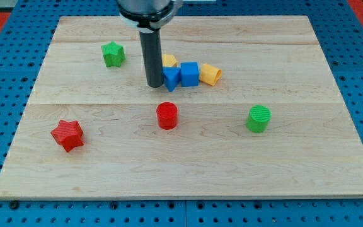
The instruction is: Nudge red circle left a bit
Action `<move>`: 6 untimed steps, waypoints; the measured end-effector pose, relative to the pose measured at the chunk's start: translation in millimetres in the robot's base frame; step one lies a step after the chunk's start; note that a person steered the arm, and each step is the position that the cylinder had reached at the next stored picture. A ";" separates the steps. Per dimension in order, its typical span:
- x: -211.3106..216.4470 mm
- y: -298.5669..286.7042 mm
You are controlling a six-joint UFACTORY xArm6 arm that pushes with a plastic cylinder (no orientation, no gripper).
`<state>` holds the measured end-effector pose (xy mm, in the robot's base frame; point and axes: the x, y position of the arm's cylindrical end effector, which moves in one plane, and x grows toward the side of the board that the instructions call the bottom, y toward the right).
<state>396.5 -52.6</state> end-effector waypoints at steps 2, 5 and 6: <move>33.5 75.5; 104.9 -63.0; 100.5 11.5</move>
